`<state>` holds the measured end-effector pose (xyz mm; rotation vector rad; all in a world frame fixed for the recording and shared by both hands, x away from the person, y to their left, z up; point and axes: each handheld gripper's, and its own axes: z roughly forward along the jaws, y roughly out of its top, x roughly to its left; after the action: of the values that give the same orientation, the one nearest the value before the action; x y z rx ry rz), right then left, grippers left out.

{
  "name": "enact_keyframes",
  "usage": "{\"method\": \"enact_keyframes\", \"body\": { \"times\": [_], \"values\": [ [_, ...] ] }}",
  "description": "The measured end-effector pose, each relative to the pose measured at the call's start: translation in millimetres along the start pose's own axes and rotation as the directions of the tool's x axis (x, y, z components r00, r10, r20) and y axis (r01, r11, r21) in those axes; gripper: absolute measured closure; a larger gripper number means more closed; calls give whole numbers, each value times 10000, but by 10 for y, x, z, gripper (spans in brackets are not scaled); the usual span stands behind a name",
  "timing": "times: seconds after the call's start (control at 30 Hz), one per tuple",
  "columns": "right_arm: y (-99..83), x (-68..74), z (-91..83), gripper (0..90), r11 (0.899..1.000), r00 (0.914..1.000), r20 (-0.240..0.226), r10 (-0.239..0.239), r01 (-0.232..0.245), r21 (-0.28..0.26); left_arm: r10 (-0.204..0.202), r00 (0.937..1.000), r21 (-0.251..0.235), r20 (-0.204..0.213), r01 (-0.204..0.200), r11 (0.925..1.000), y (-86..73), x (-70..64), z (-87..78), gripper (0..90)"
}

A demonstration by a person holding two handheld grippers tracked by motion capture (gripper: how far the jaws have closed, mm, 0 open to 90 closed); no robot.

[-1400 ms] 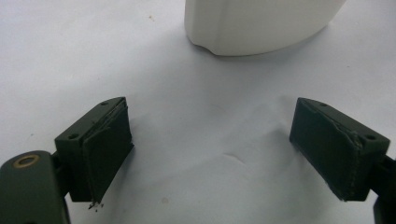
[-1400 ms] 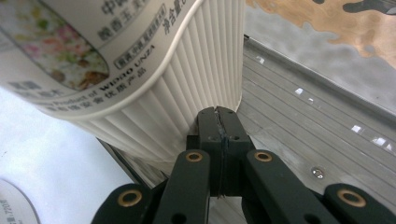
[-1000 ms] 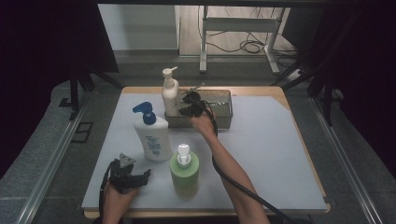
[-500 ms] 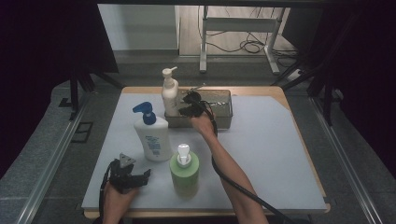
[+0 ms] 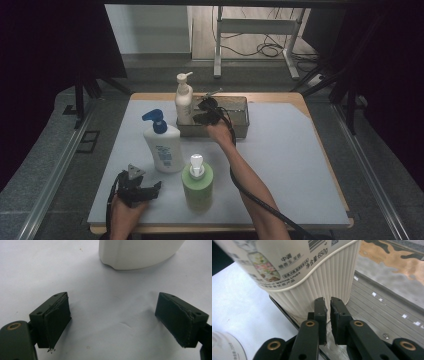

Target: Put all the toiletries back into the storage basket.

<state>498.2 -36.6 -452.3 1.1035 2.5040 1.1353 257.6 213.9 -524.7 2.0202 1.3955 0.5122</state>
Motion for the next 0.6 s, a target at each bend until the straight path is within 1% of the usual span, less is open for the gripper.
{"method": "enact_keyframes", "body": {
  "times": [0.17, 0.23, 0.43, 0.6],
  "values": [
    [-18, -15, -98, 773, 9998, 9998, 157, -140, 142, -116, -7, 10000, -3, 0, 7, 10000, 0, -1, 0, 122],
    [-22, -23, -150, 744, 9998, 9998, 178, -114, 117, -175, -4, 10000, -5, -1, 4, 10000, -1, -1, 0, 122],
    [-21, -31, -283, 572, 9989, 9995, 175, -277, 283, -367, -6, 10000, -18, -5, 6, 10000, -2, -1, 1, 123],
    [-27, 8, -381, 450, 9971, 9981, 204, -578, 588, -490, -8, 10000, -21, -9, 8, 10000, -2, -2, 0, 123]
  ]
}}
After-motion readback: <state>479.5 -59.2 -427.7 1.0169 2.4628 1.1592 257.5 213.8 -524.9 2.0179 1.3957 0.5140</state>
